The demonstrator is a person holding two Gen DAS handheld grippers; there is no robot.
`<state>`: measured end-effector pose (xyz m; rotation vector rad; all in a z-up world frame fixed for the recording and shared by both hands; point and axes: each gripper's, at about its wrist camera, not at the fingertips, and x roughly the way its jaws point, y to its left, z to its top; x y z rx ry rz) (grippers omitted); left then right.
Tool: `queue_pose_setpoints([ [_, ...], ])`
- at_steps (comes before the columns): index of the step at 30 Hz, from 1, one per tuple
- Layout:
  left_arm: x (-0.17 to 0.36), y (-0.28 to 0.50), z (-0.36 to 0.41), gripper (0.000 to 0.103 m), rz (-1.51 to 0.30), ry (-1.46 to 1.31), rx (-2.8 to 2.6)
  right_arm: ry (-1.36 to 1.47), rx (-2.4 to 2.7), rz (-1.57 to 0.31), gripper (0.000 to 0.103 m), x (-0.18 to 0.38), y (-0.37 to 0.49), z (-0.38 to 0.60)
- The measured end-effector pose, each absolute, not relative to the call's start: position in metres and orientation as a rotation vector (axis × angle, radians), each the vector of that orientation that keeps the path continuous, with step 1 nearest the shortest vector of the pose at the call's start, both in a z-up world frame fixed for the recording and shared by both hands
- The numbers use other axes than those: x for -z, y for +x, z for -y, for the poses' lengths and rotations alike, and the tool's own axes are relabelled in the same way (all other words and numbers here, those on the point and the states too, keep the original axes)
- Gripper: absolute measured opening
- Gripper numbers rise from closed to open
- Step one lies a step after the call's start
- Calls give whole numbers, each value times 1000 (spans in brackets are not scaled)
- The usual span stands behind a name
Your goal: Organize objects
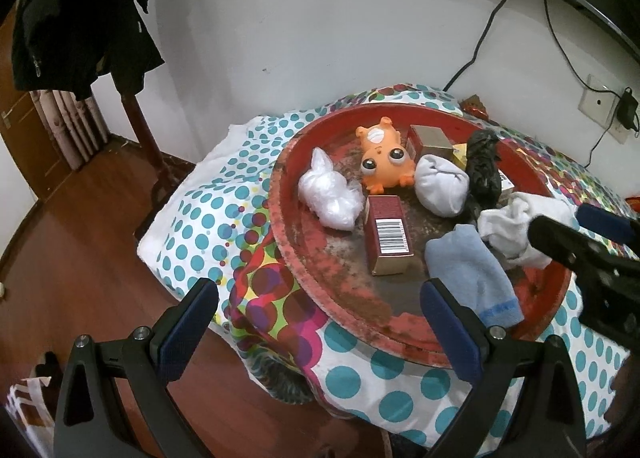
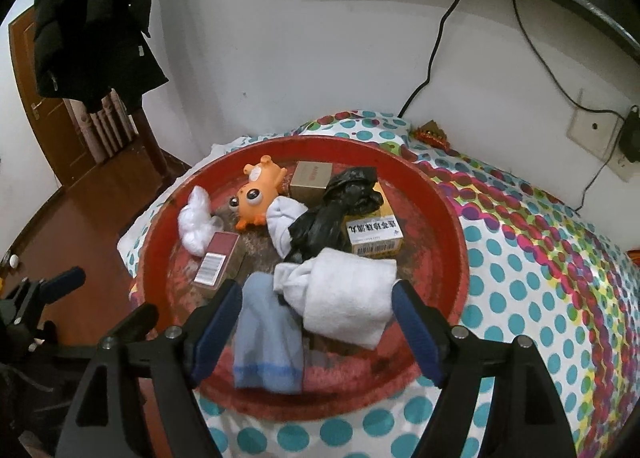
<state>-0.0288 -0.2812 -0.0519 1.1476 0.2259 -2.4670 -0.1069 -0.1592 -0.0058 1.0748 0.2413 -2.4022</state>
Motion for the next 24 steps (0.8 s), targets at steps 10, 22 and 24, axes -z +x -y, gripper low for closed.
queue_pose_setpoints([
  [10, 48, -30, 272, 101, -208, 1151, 2489, 1159, 2444, -335, 80, 8, -74, 146],
  [22, 48, -32, 263, 101, -175, 1162, 2501, 1217, 2416, -246, 80, 19, -65, 133],
  [24, 48, -32, 262, 101, -176, 1167, 2503, 1218, 2413, -244, 80, 19, -65, 133],
])
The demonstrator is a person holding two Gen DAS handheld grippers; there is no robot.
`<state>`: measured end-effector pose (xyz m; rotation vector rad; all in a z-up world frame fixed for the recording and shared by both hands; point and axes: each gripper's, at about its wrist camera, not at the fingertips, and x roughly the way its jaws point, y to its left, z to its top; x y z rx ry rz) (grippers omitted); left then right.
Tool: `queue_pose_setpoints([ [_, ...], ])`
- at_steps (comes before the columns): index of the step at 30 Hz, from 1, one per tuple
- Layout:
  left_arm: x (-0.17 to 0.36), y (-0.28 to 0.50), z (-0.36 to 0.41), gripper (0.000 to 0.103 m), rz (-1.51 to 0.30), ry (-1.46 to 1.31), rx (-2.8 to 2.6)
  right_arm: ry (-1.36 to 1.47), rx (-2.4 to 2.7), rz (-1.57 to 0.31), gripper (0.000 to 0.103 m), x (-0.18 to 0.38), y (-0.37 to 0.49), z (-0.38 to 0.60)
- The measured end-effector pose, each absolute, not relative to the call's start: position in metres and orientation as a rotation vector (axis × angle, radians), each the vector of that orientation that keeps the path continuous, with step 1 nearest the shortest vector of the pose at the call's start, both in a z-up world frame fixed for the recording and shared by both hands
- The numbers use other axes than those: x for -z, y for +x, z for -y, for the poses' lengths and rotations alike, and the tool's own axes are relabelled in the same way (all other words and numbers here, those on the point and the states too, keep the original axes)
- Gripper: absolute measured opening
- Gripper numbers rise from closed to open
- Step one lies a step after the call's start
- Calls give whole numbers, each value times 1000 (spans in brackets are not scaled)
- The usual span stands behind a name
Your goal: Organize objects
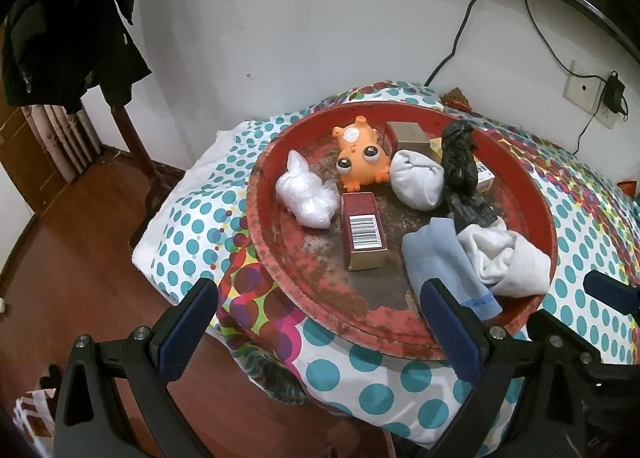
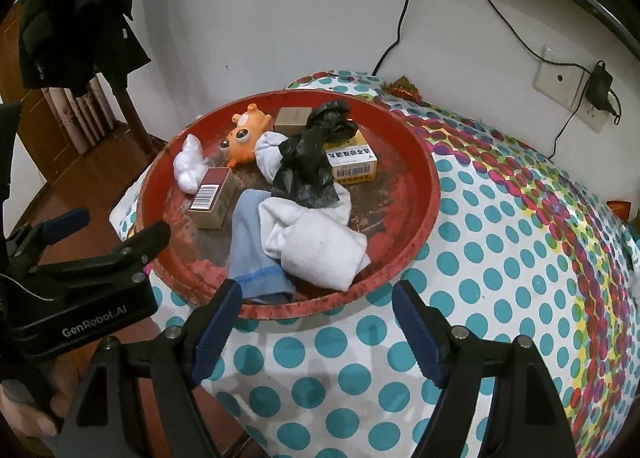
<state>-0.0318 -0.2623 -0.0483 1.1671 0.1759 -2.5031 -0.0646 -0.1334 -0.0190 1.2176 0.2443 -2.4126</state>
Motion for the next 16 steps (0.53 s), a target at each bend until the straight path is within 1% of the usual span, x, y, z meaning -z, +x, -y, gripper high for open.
queue_pose_setpoints([
  [16, 50, -32, 263, 102, -182, 1179, 2520, 1239, 2383, -275, 80, 31, -60, 139],
])
